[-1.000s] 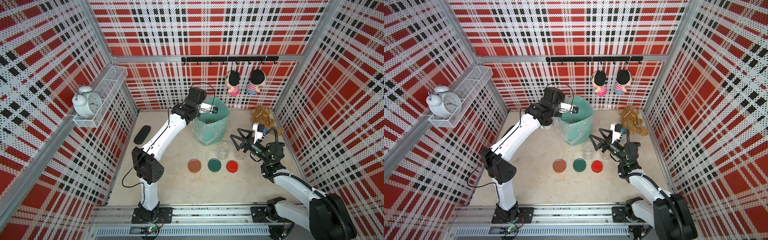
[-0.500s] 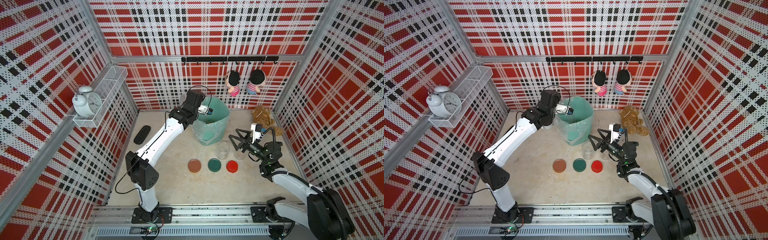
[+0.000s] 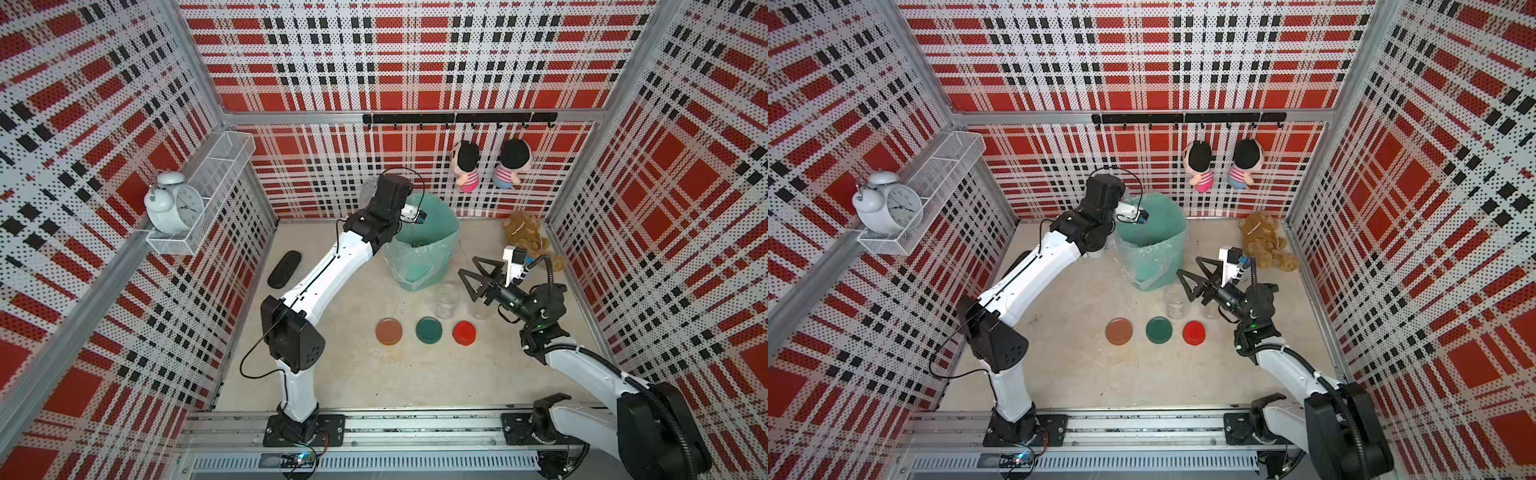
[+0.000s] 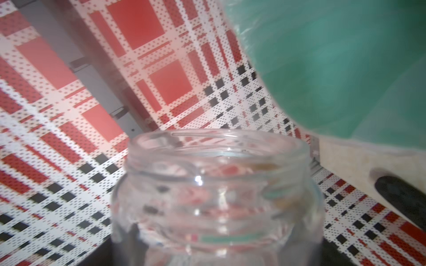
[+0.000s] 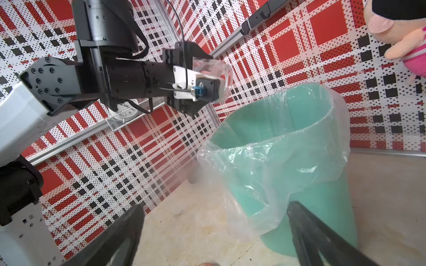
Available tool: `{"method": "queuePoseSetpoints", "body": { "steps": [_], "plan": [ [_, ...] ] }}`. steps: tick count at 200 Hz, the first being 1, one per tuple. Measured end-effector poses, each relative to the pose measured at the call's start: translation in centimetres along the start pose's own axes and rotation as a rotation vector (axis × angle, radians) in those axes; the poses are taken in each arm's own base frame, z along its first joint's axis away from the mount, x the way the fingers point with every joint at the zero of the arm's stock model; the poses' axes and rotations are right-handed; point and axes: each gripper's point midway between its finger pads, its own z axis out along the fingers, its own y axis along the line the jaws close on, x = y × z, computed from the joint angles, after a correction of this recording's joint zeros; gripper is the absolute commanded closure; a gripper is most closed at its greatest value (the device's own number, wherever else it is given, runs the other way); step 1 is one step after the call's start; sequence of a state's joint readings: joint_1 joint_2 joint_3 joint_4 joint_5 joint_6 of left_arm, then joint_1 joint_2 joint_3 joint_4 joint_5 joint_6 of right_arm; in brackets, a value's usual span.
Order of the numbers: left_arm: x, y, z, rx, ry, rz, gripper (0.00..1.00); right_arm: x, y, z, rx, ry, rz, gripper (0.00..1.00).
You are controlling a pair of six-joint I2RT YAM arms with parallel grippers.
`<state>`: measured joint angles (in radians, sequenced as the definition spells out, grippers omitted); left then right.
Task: Empty moldy peanuts from jars
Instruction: Pour the moldy peanuts from the jar into the trash bin.
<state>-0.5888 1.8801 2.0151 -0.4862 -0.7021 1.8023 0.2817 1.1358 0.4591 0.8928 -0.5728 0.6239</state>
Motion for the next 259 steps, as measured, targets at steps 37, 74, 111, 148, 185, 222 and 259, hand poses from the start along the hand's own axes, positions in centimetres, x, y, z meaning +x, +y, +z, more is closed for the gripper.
{"method": "queuePoseSetpoints", "body": {
  "steps": [37,74,111,148,185,222,259],
  "plan": [
    [-1.0,-0.8,-0.7,-0.013,0.024,0.103,1.00,0.1,-0.1,0.0,0.001,0.001,0.001,0.00],
    [-3.7,-7.3,0.3,0.105,0.007,0.213,1.00,0.1,-0.1,0.0,0.002,0.002,-0.002,0.00],
    [-3.0,-4.8,0.9,0.084,0.012,0.212,1.00,0.1,0.1,0.0,0.000,0.005,-0.006,0.00],
    [-1.3,1.1,0.0,-0.039,0.028,0.123,1.00,0.0,0.1,0.1,-0.005,-0.001,-0.002,0.00],
    [-0.8,1.1,-0.1,-0.052,0.030,0.090,1.00,0.1,0.1,0.1,-0.005,-0.001,-0.002,0.00],
    [-2.5,-2.4,0.8,0.011,-0.060,0.003,1.00,0.1,0.1,0.1,-0.005,-0.001,-0.002,0.00],
    [-3.4,-4.7,0.1,0.066,-0.208,-0.163,1.00,-0.2,0.1,0.4,-0.004,0.002,-0.007,0.00]
  ]
}}
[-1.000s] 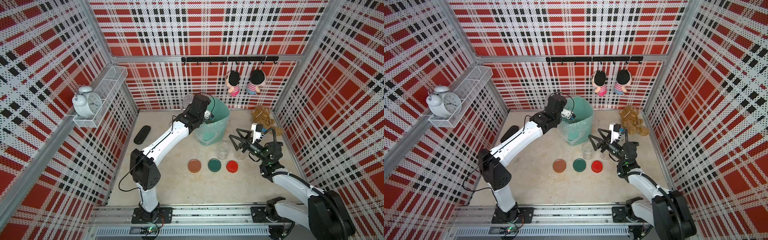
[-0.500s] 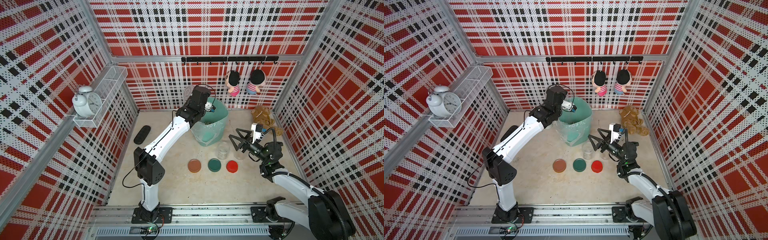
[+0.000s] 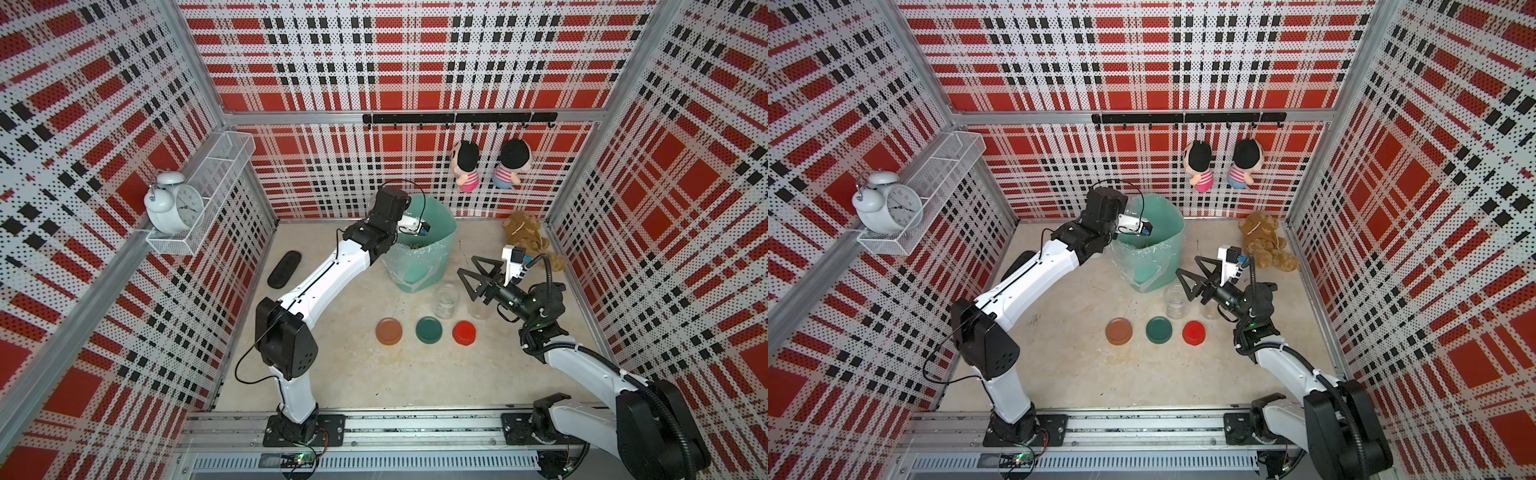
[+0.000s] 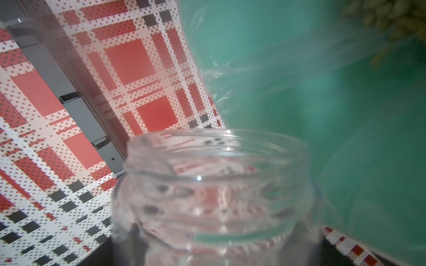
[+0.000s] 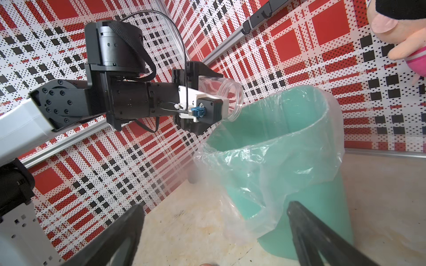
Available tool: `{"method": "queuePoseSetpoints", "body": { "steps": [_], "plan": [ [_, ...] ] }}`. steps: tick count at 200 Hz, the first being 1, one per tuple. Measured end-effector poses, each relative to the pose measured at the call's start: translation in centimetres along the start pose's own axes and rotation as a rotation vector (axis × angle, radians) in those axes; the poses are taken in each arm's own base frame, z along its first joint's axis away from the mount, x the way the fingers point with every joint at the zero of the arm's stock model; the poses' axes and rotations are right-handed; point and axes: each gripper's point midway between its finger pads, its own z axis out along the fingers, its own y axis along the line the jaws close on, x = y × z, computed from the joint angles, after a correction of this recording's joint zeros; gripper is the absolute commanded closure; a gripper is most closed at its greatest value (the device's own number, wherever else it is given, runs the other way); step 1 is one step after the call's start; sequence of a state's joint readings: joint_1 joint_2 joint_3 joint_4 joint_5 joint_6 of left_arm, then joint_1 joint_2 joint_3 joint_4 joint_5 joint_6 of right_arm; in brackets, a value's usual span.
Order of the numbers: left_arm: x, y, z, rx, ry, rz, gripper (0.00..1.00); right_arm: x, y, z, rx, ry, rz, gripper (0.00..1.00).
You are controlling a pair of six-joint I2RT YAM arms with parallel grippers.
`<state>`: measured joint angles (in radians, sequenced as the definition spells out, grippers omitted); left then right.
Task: Empty moldy peanuts from jars
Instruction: Pour the moldy peanuts from the jar into the trash bin, then place the jar at the center of the board.
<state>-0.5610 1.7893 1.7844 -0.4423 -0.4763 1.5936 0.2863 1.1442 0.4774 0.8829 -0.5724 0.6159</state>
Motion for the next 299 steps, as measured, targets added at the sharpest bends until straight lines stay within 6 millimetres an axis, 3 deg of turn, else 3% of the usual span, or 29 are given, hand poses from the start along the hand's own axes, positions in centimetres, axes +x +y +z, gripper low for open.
{"method": "queuePoseSetpoints", "body": {
  "steps": [57,106,186,223,250,299],
  "plan": [
    [0.9,1.6,-3.4,-0.061,-0.213,-0.292,1.00,-1.4,0.6,0.4,-0.008,-0.010,-0.037,0.00],
    [1.6,1.6,-4.3,-0.087,-0.389,-0.535,1.00,-2.6,1.1,0.9,-0.017,-0.007,-0.076,0.00],
    [-1.9,-2.5,-4.9,0.002,-0.631,-0.703,1.00,-6.2,2.4,3.0,-0.030,0.042,-0.162,0.06],
    [-2.9,-2.5,-5.5,0.006,-0.710,-0.741,1.00,-7.4,2.0,5.2,-0.010,0.131,-0.185,0.12],
    [-3.6,-2.2,-6.5,0.002,-0.774,-0.747,1.00,-6.8,1.5,6.8,0.003,0.220,-0.187,0.18],
    [-4.8,-1.9,-8.2,0.008,-0.849,-0.735,1.00,-4.4,2.8,10.0,-0.031,0.354,-0.195,0.31]
  ]
}}
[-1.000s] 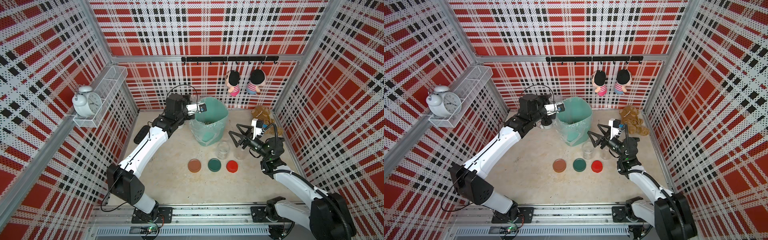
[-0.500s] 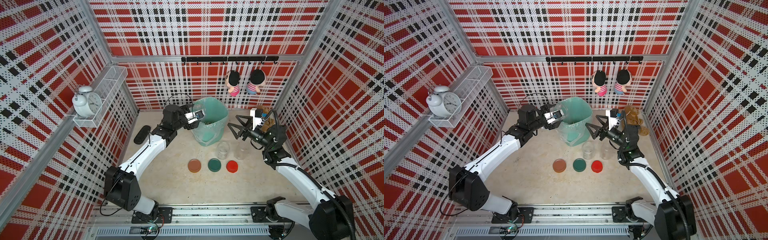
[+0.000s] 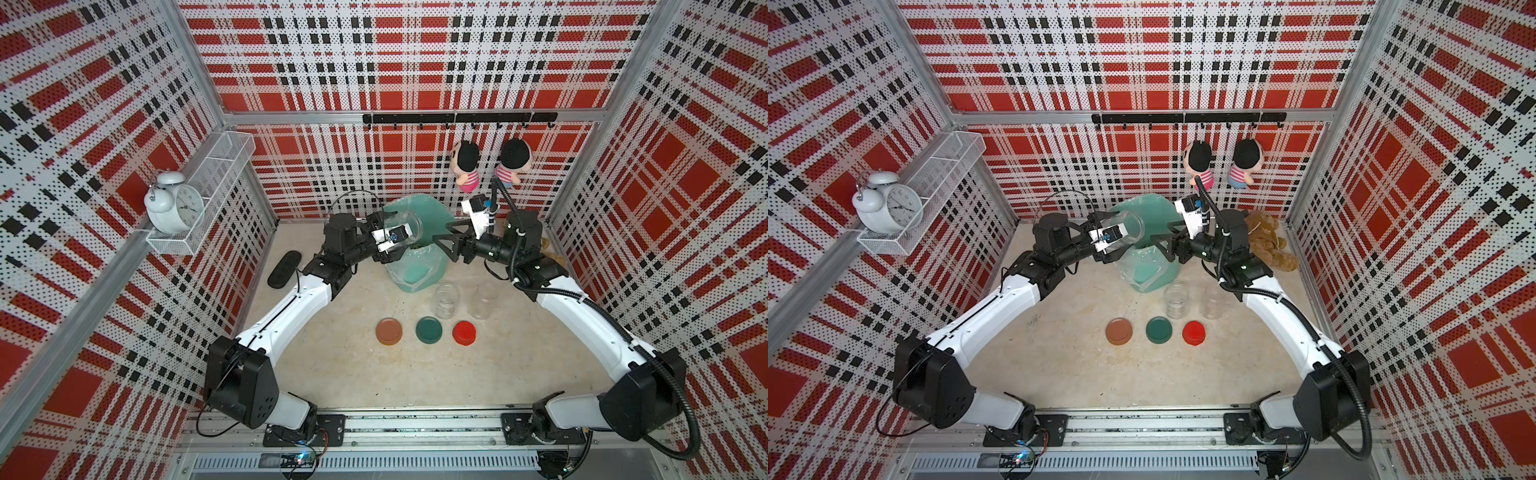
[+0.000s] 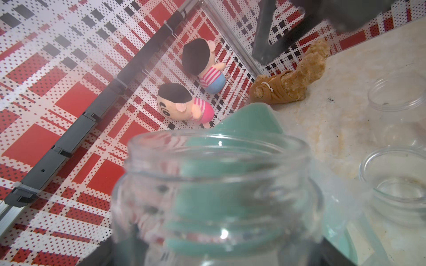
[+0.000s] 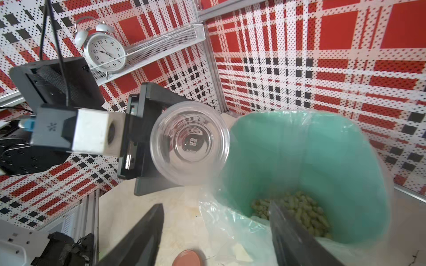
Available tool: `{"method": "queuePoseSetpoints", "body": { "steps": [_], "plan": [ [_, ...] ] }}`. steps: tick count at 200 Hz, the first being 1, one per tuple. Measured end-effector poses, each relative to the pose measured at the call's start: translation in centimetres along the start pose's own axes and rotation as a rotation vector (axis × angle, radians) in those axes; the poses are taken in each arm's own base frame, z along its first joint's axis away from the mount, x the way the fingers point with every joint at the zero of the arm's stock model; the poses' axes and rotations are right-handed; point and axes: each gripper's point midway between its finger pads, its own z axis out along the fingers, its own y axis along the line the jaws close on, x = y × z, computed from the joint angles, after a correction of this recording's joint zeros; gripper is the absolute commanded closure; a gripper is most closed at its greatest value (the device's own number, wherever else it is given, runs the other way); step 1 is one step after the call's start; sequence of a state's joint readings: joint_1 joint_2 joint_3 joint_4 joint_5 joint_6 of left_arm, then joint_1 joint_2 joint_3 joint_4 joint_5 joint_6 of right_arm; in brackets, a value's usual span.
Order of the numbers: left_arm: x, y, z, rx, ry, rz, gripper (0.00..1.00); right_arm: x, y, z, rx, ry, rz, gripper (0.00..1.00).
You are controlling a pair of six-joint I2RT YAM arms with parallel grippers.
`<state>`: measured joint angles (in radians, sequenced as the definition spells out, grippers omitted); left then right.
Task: Empty moldy peanuts from jars
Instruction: Place the jar at the center of the board.
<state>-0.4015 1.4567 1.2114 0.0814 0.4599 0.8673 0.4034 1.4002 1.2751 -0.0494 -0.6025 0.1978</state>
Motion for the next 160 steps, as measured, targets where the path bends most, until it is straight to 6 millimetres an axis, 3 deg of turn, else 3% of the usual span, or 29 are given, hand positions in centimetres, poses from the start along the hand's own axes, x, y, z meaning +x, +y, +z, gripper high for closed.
{"method": "queuePoseSetpoints", "body": {
  "steps": [66,140,160],
  "plan": [
    [-1.5,-1.1,-0.3,0.033,-0.044,0.011,1.00,0.2,0.2,2.6,0.000,0.064,0.008,0.43],
    [-2.0,-1.9,-0.1,0.052,-0.053,0.024,1.00,0.3,0.4,4.2,-0.011,0.088,0.017,0.67],
    [-2.1,-2.0,0.0,0.055,-0.056,0.029,1.00,0.3,0.6,4.3,-0.016,0.090,0.022,0.69]
  ]
}}
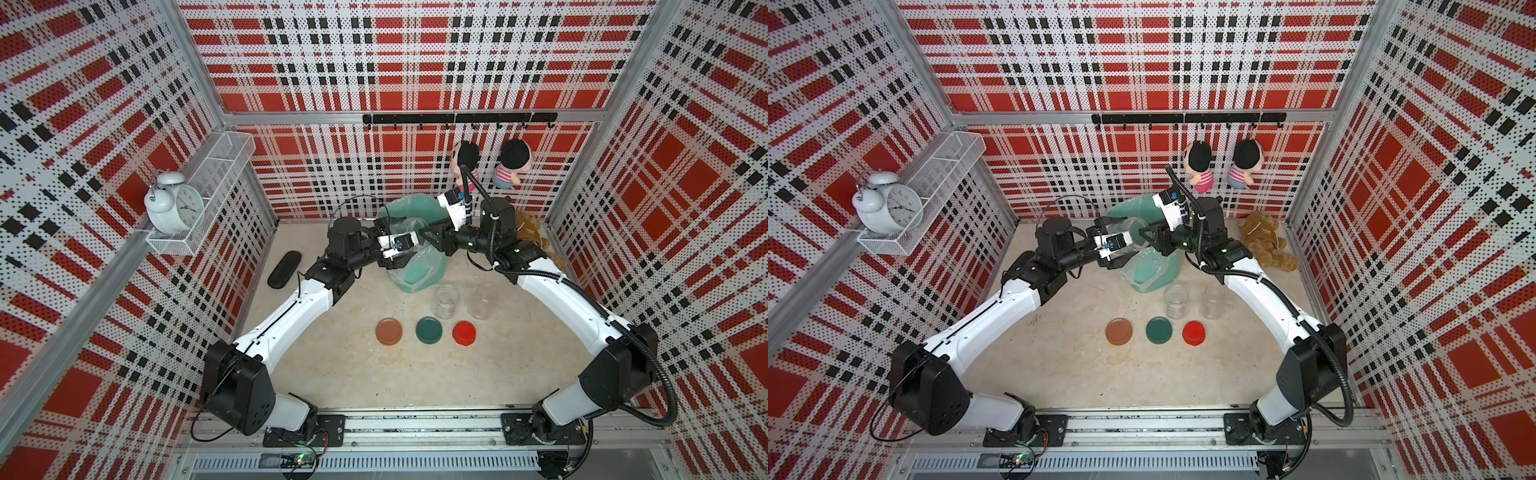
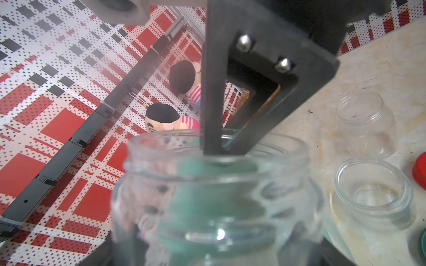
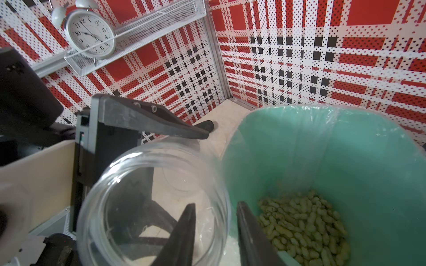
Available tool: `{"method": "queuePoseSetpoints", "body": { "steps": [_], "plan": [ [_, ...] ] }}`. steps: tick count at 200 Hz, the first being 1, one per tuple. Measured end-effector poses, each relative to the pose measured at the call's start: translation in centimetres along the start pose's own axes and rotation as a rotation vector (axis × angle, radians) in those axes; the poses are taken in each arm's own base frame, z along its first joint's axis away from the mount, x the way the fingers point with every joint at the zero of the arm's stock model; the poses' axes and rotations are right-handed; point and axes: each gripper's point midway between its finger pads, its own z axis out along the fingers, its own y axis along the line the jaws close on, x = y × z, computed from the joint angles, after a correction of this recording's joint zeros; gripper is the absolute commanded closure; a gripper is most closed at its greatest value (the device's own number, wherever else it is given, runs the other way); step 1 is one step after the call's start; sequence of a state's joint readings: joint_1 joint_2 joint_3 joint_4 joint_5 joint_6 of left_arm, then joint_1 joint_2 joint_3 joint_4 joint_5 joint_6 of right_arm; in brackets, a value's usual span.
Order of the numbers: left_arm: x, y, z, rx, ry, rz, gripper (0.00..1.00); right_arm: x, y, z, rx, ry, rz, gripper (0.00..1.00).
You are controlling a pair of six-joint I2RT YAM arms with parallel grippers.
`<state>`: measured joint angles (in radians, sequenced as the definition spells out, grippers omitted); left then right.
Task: Empty moldy peanuts from jars
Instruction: Place the jar at the center of the board.
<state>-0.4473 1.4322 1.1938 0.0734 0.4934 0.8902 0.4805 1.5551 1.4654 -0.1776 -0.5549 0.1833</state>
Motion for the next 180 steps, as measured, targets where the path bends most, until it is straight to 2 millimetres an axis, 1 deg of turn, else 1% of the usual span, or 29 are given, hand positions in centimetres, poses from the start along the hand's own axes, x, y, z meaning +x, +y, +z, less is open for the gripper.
{"method": "queuePoseSetpoints", "body": {
  "steps": [17,46,80,99,110,128,146,154,170,180],
  "plan": [
    [0.0,-0.2,0.0,0.004,0.001,0.002,1.00,0.1,0.1,0.1,-0.002,0.006,0.003,0.74],
    [0.0,-0.3,0.1,0.007,0.004,0.004,1.00,0.1,-0.1,0.3,0.001,0.016,0.008,0.73],
    [-0.4,-0.8,0.3,0.021,-0.003,0.007,1.00,0.5,0.3,0.5,-0.007,0.035,0.014,0.63],
    [-0.6,-1.1,0.4,0.030,-0.005,0.007,1.00,0.7,0.5,0.7,-0.010,0.046,0.013,0.64],
    [-0.6,-1.1,0.4,0.031,-0.006,0.008,1.00,0.7,0.4,0.7,-0.008,0.048,0.013,0.66],
    [-0.6,-1.2,0.4,0.034,-0.005,0.011,1.00,0.8,0.2,0.7,0.001,0.052,0.011,0.73],
    [-0.4,-1.4,0.4,0.040,0.000,0.015,1.00,0.9,0.0,0.7,0.015,0.055,0.014,0.76],
    [-0.4,-1.4,0.4,0.043,0.003,0.016,1.00,0.9,-0.1,0.7,0.020,0.056,0.015,0.79],
    [-0.3,-1.5,0.4,0.045,0.005,0.022,1.00,1.0,-0.3,0.7,0.035,0.060,0.012,0.86],
    [-0.2,-1.5,0.4,0.045,0.011,0.024,1.00,1.2,-0.4,0.6,0.038,0.066,0.006,0.93]
  ]
}}
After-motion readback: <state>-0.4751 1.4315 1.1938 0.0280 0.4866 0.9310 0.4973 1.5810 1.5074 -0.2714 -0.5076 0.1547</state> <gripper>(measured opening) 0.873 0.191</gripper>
